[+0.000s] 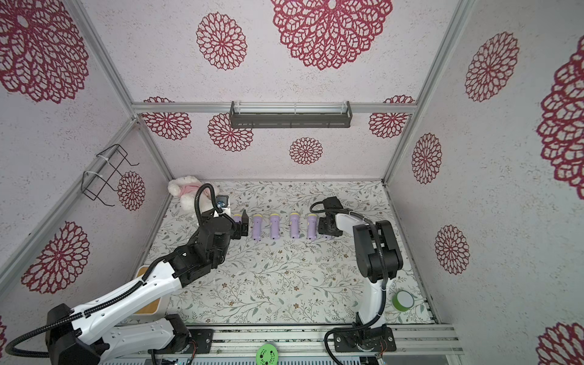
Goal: Close the plug at the bottom of the flashlight
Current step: Place the flashlight at the center of the board.
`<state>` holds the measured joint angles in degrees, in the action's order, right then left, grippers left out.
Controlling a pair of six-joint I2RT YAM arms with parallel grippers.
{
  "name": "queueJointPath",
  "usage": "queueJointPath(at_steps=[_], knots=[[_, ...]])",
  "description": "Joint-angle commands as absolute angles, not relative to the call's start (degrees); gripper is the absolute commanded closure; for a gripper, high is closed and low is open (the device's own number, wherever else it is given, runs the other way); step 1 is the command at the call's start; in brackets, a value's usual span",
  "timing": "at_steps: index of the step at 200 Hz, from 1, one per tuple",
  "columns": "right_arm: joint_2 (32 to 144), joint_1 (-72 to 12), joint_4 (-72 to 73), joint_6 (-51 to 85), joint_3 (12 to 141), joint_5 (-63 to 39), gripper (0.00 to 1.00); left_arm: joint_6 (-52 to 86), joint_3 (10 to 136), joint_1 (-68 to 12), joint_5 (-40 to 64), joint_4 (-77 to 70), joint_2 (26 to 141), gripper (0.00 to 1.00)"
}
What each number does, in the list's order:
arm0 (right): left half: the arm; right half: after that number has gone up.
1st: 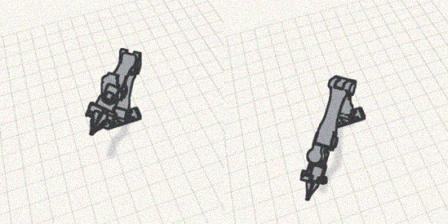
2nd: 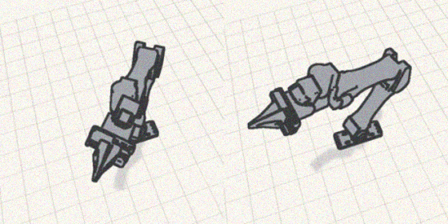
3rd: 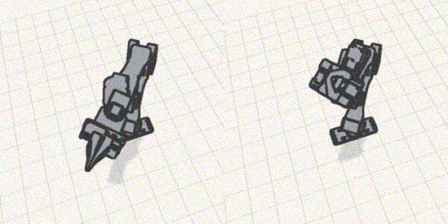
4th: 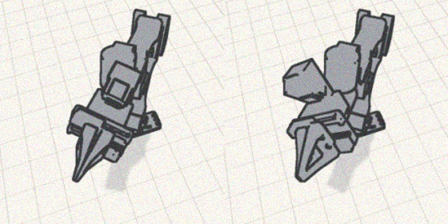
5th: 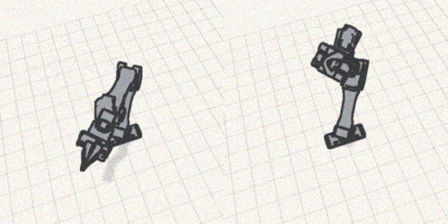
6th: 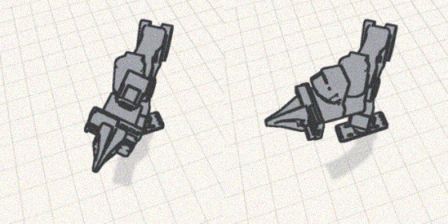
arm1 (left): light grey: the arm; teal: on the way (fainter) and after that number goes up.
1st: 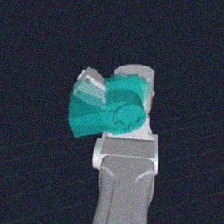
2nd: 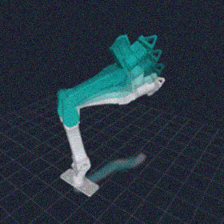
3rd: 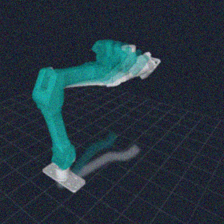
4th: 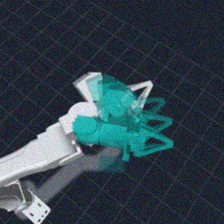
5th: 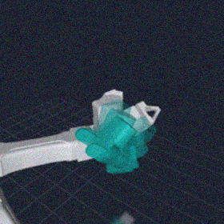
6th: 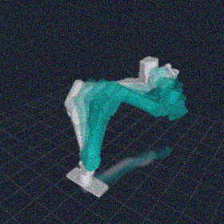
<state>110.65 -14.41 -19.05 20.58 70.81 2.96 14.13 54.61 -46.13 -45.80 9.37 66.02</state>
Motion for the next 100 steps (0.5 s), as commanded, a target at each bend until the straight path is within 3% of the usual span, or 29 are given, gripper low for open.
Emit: queueJointPath(at_steps=[1, 100], knots=[[108.85, -14.63, -20.37, 20.84, 70.44, 3.25, 0.48, 14.47, 56.25, -46.15, -47.08, 9.8, 66.09, 0.03], [106.62, -14.63, -21.2, 21.16, 70.79, 3.79, 0.32, 14.41, 56.22, -46.35, -47.46, 9.84, 66.05, 0.03]])
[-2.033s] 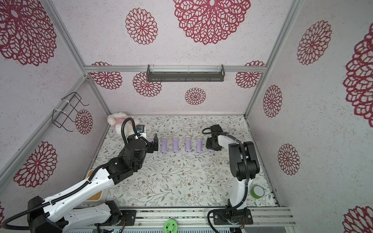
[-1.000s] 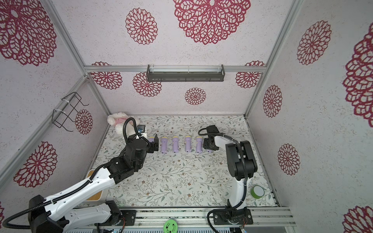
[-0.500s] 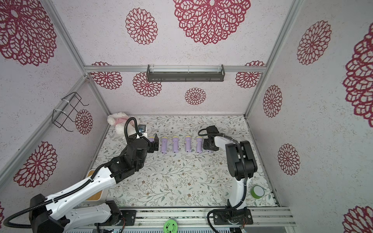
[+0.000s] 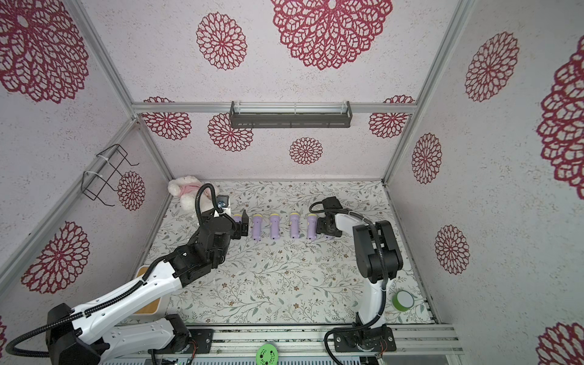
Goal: Close the plug at the bottom of the flashlight
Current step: Place the flashlight at the center of the board.
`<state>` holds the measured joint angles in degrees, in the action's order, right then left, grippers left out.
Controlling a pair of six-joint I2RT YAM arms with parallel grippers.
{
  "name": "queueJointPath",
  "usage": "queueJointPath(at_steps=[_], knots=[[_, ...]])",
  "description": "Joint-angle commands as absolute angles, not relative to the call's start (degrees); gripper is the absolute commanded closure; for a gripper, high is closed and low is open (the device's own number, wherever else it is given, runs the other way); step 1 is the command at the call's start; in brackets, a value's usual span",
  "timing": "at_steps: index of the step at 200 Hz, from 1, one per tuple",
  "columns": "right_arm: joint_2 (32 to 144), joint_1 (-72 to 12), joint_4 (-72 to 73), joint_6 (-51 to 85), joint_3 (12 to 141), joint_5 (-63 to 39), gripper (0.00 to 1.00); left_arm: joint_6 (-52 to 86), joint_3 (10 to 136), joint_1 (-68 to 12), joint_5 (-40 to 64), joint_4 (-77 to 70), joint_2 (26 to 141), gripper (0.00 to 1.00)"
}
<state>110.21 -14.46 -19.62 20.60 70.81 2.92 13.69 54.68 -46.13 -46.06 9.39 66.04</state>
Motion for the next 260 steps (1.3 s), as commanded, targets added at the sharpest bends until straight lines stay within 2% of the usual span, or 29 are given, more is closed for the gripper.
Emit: queueJointPath(at_steps=[1, 82, 172, 186, 260], knots=[[106.62, -14.65, -21.24, 21.21, 70.82, 3.78, 0.32, 14.41, 56.23, -46.33, -47.46, 9.84, 66.07, 0.03], [105.23, -14.61, -21.86, 21.54, 70.93, 4.31, 0.26, 14.41, 56.34, -46.34, -47.55, 9.79, 66.07, 0.03], [99.71, -14.67, -23.46, 22.69, 71.89, 6.81, 0.08, 14.42, 56.21, -46.35, -47.89, 9.66, 66.29, 0.03], [98.57, -14.68, -24.15, 22.99, 72.46, 7.28, 0.01, 14.41, 56.13, -46.31, -47.9, 9.67, 66.36, 0.03], [89.71, -14.68, -24.66, 22.68, 73.68, 7.09, 0.01, 16.62, 55.8, -44.62, -46.05, 9.54, 66.77, 0.03]])
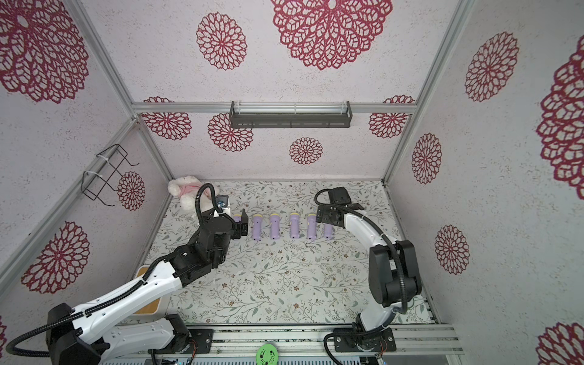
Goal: Close the plug at the bottom of the flashlight
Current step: Place the flashlight at the center of the board, then reset both arms
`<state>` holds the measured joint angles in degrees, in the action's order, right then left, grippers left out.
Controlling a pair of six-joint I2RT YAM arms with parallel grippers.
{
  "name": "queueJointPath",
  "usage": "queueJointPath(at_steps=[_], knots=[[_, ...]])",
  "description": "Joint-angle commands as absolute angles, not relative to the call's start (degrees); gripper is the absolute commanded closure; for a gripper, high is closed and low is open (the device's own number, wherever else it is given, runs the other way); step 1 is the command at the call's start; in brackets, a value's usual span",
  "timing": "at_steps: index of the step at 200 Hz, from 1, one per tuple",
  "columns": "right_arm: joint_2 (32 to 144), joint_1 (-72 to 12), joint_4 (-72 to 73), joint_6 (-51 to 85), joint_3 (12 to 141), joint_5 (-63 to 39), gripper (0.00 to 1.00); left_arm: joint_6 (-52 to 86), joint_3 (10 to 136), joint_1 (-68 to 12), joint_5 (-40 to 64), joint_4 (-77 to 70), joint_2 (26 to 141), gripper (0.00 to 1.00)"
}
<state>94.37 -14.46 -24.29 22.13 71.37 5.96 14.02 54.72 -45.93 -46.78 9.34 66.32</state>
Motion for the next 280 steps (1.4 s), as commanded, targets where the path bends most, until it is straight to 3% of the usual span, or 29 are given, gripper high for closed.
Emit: queueJointPath(at_steps=[1, 74, 121, 146, 240, 280], knots=[[89.59, -14.68, -24.64, 22.68, 73.62, 7.11, 0.01, 16.7, 55.81, -44.55, -46.01, 9.56, 66.79, 0.03], [78.12, -14.68, -16.09, 21.3, 67.51, 11.5, 0.01, 23.48, 57.02, -38.41, -38.54, 12.51, 67.79, 0.03], [60.85, -14.67, 11.09, 17.43, 46.36, 15.29, 0.01, 26.28, 57.82, -33.46, -37.45, 14.25, 68.27, 0.03], [55.77, -14.65, 18.52, 14.43, 39.46, 20.28, 0.01, 28.37, 58.36, -29.93, -35.85, 15.33, 68.64, 0.03], [58.84, -13.47, 23.69, 7.56, 31.64, 31.72, 0.01, 32.92, 60.91, -17.19, -30.08, 20.1, 74.74, 0.03], [62.94, -11.49, 28.35, 6.9, 28.37, 33.94, 0.01, 31.34, 56.81, -12.59, -29.3, 14.45, 74.95, 0.03]])
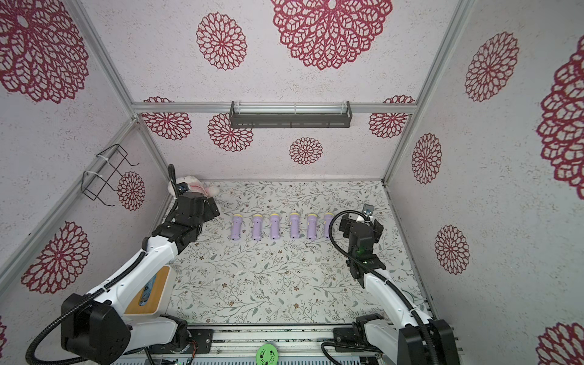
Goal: Close the plug at the bottom of the flashlight
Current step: Reset both arms
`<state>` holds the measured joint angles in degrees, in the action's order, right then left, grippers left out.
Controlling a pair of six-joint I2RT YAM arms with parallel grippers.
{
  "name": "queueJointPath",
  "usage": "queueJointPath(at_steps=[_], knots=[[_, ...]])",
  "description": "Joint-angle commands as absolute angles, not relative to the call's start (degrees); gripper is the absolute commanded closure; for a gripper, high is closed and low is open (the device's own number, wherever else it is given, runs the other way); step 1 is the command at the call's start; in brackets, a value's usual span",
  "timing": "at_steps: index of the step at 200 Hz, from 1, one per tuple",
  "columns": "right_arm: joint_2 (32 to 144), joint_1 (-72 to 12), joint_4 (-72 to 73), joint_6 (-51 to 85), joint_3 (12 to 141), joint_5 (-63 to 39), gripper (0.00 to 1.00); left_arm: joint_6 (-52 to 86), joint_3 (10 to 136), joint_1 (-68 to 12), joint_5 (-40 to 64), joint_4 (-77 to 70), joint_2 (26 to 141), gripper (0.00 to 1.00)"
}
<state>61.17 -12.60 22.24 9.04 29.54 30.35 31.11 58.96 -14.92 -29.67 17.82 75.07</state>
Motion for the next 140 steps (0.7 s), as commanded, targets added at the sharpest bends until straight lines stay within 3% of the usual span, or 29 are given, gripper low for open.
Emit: queueJointPath(at_steps=[1, 78, 140], knots=[[63.15, -11.46, 28.46, 6.92, 28.25, 34.06, 0.01, 31.31, 56.8, -12.45, -29.33, 14.39, 75.0, 0.03], [72.12, -6.41, 44.17, 5.95, 20.58, 33.63, 0.01, 28.57, 51.34, -0.11, -27.99, 6.51, 80.04, 0.03], [80.82, -4.57, 54.87, 2.36, 18.88, 24.88, 0.01, 20.83, 46.41, 1.73, -29.87, -2.02, 80.14, 0.03]])
